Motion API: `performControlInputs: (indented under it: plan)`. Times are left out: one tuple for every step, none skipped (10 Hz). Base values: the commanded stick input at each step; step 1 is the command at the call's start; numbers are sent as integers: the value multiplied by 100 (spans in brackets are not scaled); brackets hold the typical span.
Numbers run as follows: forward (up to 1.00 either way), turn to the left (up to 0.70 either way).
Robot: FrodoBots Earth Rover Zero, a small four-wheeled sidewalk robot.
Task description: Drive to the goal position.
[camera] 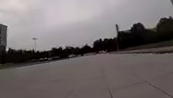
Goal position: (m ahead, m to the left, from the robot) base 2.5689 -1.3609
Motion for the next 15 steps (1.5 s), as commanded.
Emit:
performControlInputs:
  plan:
    - [70,1]
    - [70,1]
    - [70,1]
    - [70,1]
    - [70,1]
    - [70,1]
    - [70,1]
    - [70,1]
    - [70,1]
    - [70,1]
    - [70,1]
    - [70,1]
    - [70,1]
    - [70,1]
    - [70,1]
